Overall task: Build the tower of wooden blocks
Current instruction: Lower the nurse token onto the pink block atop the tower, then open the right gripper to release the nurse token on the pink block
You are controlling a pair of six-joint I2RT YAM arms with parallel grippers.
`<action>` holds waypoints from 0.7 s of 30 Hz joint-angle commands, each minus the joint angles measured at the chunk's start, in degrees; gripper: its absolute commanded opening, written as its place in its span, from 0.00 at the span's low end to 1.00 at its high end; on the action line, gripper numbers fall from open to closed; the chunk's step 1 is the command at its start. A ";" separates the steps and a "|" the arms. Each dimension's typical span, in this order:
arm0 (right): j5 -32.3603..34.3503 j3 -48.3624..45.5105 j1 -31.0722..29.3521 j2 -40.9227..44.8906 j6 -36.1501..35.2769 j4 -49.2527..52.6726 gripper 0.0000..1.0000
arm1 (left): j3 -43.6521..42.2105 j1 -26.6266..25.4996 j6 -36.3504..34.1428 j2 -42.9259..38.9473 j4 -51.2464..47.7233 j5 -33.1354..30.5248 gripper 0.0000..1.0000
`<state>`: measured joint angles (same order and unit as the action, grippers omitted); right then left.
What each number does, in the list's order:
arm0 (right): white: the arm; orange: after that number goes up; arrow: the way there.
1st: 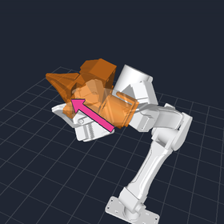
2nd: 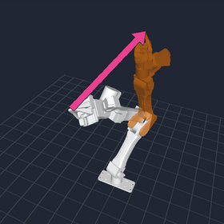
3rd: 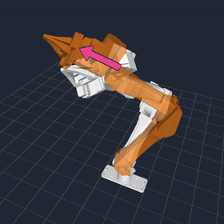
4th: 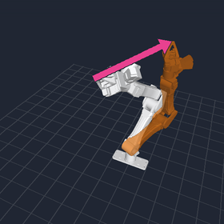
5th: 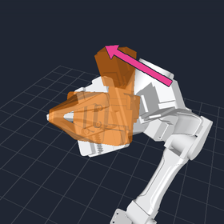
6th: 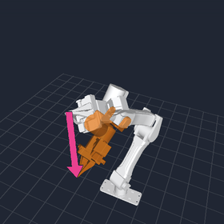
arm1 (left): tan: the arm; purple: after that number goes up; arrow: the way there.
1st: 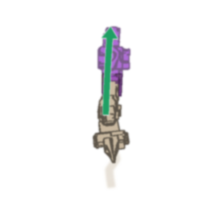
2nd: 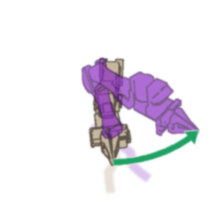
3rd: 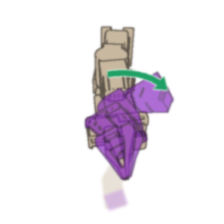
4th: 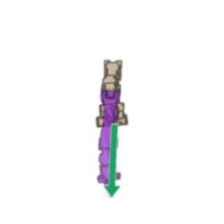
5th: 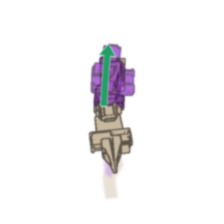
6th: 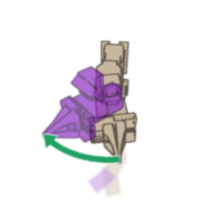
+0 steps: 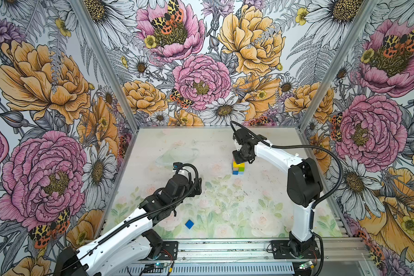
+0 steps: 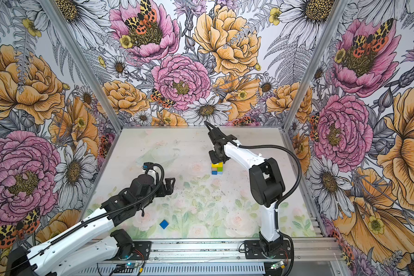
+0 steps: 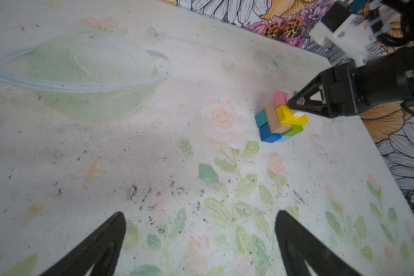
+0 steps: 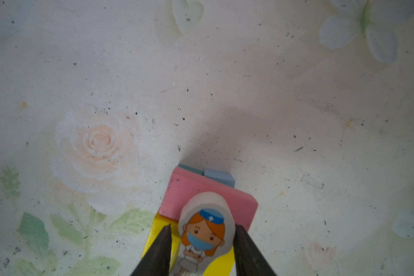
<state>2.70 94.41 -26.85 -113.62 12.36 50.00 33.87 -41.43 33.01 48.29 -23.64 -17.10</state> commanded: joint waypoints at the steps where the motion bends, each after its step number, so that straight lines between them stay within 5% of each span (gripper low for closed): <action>1: 0.13 2.35 0.48 1.16 0.54 0.98 0.46 | 1.55 0.47 -0.66 -0.04 1.50 1.02 0.99; 21: 3.89 0.74 -1.77 2.80 5.54 2.03 0.52 | 0.41 0.47 0.21 -3.82 0.80 1.90 0.99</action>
<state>4.71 94.89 -27.88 -110.54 16.67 52.05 33.87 -41.43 33.04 45.43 -23.53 -15.97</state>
